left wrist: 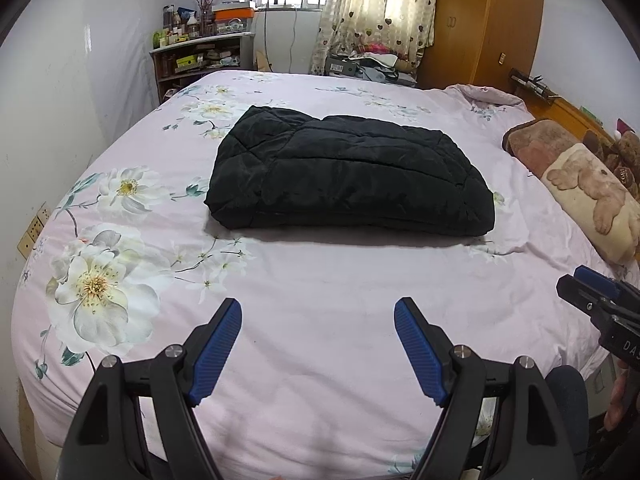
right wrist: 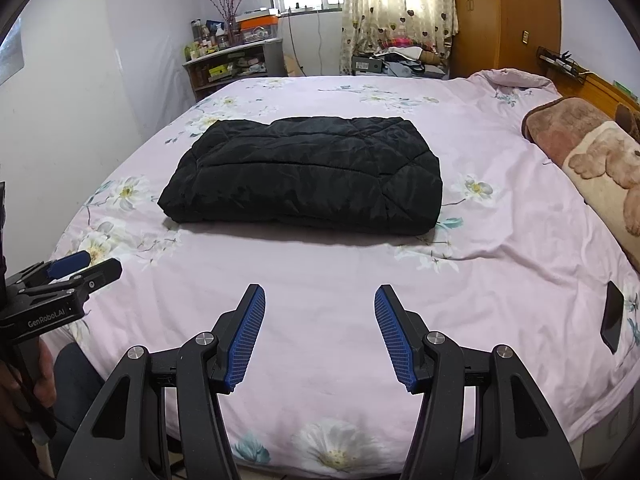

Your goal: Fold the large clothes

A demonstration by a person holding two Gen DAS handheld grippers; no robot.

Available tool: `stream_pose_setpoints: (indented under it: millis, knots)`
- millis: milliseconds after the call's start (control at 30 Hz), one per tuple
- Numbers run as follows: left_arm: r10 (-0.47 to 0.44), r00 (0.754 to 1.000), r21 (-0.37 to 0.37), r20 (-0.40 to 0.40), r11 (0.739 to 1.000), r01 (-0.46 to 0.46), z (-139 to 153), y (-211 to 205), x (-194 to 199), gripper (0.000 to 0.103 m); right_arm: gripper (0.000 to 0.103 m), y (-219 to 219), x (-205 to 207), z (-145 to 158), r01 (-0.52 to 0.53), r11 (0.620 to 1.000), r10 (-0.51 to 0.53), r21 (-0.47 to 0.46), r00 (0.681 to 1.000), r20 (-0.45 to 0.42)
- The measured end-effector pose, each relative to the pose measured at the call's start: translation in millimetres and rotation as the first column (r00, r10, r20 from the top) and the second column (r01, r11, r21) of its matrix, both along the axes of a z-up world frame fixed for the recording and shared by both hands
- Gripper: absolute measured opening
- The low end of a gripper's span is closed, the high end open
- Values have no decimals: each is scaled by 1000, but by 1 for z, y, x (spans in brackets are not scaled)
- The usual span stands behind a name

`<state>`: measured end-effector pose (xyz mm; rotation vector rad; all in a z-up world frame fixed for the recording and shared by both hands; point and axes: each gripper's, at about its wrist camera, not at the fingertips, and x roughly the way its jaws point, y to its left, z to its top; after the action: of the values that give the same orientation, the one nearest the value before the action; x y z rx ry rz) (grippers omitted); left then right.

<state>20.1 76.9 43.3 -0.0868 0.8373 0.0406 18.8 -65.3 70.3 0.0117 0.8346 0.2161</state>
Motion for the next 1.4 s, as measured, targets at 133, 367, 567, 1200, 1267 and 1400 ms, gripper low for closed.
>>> stream_pose_setpoints:
  millis: [133,367,567,1200,1267,1400]
  knots:
    - [-1,1000,-4,-2,1000,1,0,0,0,80,58,-1,1,-2,0,1000,0,-1,1000,-5]
    - [-5,1000,-7,10,1000,6,3,0,0,80,58,1,0,-1,-6,1000,6,-5,1000,0]
    - [4,1000,-35,9,999,-3,4,4,-1,80,58,1,0,-1,-7,1000,7,-5,1000,0]
    - [-3,1000,-15,9,1000,4,4,1,-2,80,58,2,-1,-1,-9,1000,9,-4,1000,-3]
    - [-2,1000,-13,10,1000,2,4,0,-2,80,58,3,-1,-1,-8,1000,8,-4,1000,-3]
    - [-3,1000,-4,15,1000,3,4,0,-2,80,58,3,-2,-1,-7,1000,7,-3,1000,-3]
